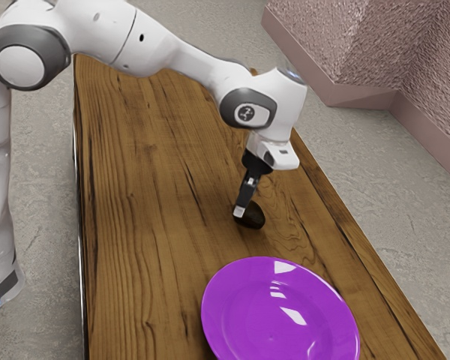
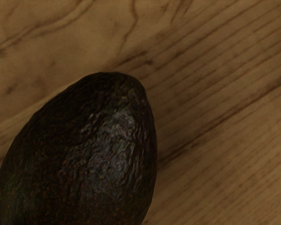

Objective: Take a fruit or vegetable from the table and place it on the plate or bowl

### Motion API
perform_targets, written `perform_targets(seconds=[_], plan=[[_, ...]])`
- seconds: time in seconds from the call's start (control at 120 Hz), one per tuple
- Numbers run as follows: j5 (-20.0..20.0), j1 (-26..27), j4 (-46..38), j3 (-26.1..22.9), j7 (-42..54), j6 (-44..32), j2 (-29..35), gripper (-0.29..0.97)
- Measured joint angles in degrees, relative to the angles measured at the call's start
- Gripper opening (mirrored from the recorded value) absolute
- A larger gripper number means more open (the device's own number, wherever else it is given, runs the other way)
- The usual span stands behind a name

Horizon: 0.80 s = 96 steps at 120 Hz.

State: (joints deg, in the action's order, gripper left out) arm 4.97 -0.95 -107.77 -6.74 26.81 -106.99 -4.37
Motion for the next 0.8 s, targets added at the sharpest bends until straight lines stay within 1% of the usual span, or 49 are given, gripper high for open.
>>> perform_targets(seconds=[0.142, 0.533, 0.8], plan=[[0.1, -0.1, -0.9, -0.1, 0.0, -0.9, -0.5, 0.69], [0.1, -0.1, -1.2, 0.2, 0.0, -2.4, -1.3, 0.68], [0.0, -0.4, -1.1, 1.2, 0.0, -3.1, -1.5, 0.63]])
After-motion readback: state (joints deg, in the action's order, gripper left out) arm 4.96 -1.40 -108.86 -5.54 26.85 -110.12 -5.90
